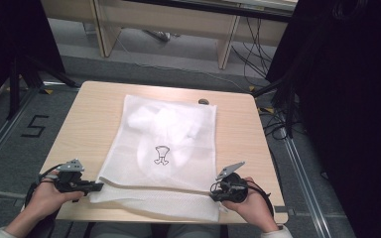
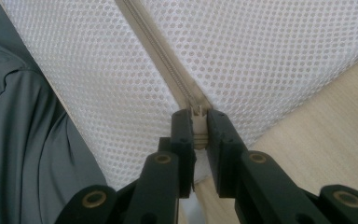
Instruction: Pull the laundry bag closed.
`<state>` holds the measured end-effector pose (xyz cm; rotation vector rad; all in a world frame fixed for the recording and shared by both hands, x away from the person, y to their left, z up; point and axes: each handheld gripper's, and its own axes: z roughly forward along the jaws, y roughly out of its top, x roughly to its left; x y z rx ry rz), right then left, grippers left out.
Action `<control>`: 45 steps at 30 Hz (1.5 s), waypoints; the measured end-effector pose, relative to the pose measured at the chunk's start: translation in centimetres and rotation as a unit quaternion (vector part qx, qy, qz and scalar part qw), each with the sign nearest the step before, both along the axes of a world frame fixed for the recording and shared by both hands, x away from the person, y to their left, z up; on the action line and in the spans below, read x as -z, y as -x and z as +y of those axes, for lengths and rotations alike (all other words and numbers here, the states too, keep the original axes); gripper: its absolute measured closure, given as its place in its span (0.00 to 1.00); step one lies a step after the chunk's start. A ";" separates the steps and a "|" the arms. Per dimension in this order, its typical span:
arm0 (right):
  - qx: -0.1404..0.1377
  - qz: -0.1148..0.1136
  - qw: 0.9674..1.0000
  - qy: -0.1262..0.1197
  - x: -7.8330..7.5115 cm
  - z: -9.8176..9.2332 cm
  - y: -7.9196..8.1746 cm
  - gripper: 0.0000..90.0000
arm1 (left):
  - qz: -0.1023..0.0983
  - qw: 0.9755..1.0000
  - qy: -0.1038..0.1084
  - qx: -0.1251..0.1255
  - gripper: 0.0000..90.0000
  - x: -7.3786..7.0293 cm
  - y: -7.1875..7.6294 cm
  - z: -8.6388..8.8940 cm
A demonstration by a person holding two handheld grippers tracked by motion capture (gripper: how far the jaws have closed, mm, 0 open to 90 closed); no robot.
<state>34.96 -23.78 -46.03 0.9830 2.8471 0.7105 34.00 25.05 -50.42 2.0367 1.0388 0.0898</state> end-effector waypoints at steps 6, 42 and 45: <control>0.002 0.001 1.000 0.011 0.2 -0.2 0.1 0.91 | 0.007 1.000 -0.007 0.006 0.95 -0.1 0.0 0.1; 0.088 -0.053 0.990 -0.096 0.4 -1.9 -0.5 0.49 | -0.031 0.999 0.008 -0.012 0.62 -0.2 0.0 0.4; 0.103 -0.062 0.987 -0.105 0.2 -2.1 -0.6 0.47 | -0.056 0.998 0.011 -0.019 0.53 -0.5 -0.1 0.6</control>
